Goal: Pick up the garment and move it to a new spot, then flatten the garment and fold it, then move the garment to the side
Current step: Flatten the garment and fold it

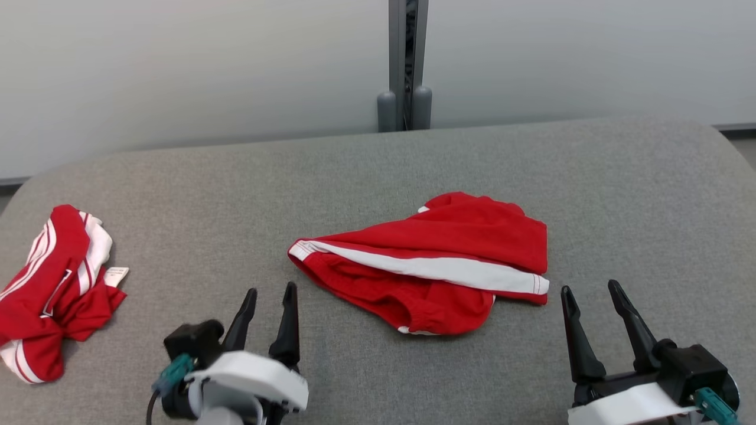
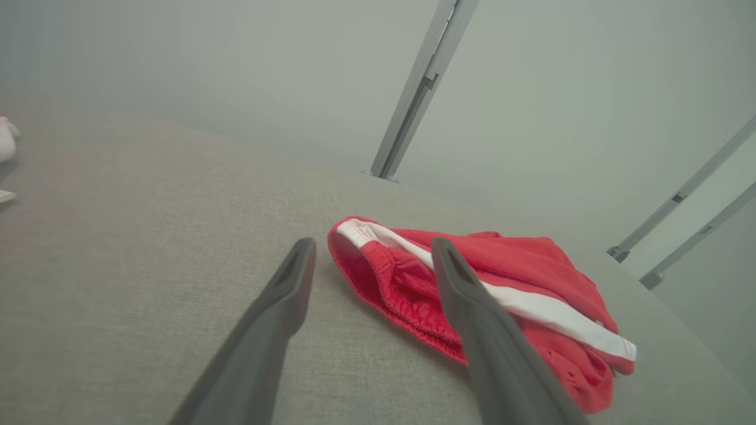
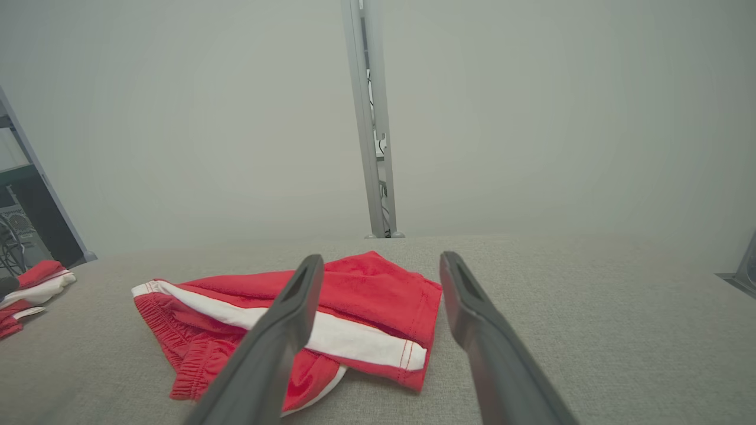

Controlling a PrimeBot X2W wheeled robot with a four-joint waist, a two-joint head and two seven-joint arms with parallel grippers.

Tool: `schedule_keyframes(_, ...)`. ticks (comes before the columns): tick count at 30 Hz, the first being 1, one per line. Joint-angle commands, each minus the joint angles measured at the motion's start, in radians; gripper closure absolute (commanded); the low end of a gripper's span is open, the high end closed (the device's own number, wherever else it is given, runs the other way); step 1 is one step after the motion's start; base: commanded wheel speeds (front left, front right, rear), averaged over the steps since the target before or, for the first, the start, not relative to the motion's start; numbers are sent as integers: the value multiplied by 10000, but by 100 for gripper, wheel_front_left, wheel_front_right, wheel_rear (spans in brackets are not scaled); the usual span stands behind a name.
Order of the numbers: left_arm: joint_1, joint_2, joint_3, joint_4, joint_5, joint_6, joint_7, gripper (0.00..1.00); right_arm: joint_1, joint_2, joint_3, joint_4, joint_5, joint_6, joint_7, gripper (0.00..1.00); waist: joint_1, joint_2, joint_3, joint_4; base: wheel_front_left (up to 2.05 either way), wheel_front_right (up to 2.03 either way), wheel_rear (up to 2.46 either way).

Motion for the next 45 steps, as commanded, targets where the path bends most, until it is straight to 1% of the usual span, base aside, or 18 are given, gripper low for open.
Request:
schedule_keyframes(1, -542, 48, -172, 338, -364, -90, 108, 0, -174, -63, 20, -54, -63, 25, -59, 0, 1, -1, 279, -48, 0, 0, 0)
schedule_keyframes(4, -1467, 43, -613, 1129, -1014, -165, 285, 0, -390, -66, -22, -104, -154, 25, -59, 0, 1, -1, 675, -97, 0, 0, 0)
schedule_keyframes(8, -2587, 43, -1108, 2197, -1326, -154, 386, 0, -658, -62, -117, -181, -240, 25, -59, 0, 1, -1, 1152, -120, 0, 0, 0)
schedule_keyframes(11, -3274, 48, -1384, 2967, -1605, 44, 598, 0, -822, -62, -127, -240, -275, 25, -59, 0, 1, -1, 1454, -171, 0, 0, 0)
schedule_keyframes(15, -3986, 41, -1610, 3752, -2027, 222, 516, 0, -1070, -67, -110, -269, -321, 25, -59, 0, 1, -1, 1745, -258, 0, 0, 0)
schedule_keyframes(22, -4707, 46, -2128, 4538, -2551, 424, 598, 0, -1228, -108, -91, -265, -325, 25, -59, 0, 1, -1, 1951, -313, 0, 0, 0)
schedule_keyframes(23, -4797, 43, -2213, 4638, -2602, 450, 590, 18, -1262, -113, -79, -259, -322, 25, -59, 0, 1, -1, 1964, -326, 0, 0, 0)
schedule_keyframes(24, -4877, 43, -2268, 4725, -2638, 455, 515, 51, -1294, -117, -64, -254, -315, 25, -59, 0, 1, -1, 1972, -339, 0, 0, 0)
schedule_keyframes(25, -4937, 44, -2320, 4823, -2689, 442, 473, 71, -1319, -117, -48, -254, -312, 25, -59, 0, 1, -1, 1979, -351, 0, 0, 0)
schedule_keyframes(26, -4982, 44, -2374, 4896, -2733, 415, 420, 99, -1332, -120, -37, -259, -311, 25, -59, 0, 1, -1, 1980, -360, 0, 0, 0)
schedule_keyframes(30, -5134, 44, -2613, 5045, -2809, 288, 184, 100, -1284, -138, -15, -206, -250, 25, -59, 0, 1, -1, 1954, -351, 0, 0, 0)
schedule_keyframes(32, -5118, 44, -2677, 4991, -2838, 238, 65, 100, -1237, -127, 60, 58, -16, 25, -59, 0, 1, -1, 1944, -336, 0, 0, 0)
schedule_keyframes(34, -5006, 43, -2741, 4876, -2815, 175, -23, 100, -1262, -174, 442, 530, 530, 25, -57, 0, 1, -1, 1941, -303, 0, 0, 0)
schedule_keyframes(35, -4870, 44, -2743, 4738, -2779, 96, -52, 100, -1514, -298, 506, 916, 1043, 15, -59, 0, 1, -1, 1962, -262, 0, 0, 0)
schedule_keyframes(37, -4760, 44, -2730, 4580, -2671, 51, -96, 100, -1697, -342, 474, 1294, 1460, 16, -59, 0, 1, -1, 2004, -191, 0, 0, 0)
schedule_keyframes(41, -4653, 78, -2602, 4142, -2427, 53, -116, 100, -2161, -531, 484, 2194, 1971, 16, -59, 0, 1, -1, 2074, -33, 0, 0, 0)
schedule_keyframes(45, -4466, 135, -2467, 3674, -2124, 145, -119, 100, -2696, -757, 946, 3145, 2418, 15, -59, 0, 1, -1, 2112, 129, 0, 0, 0)
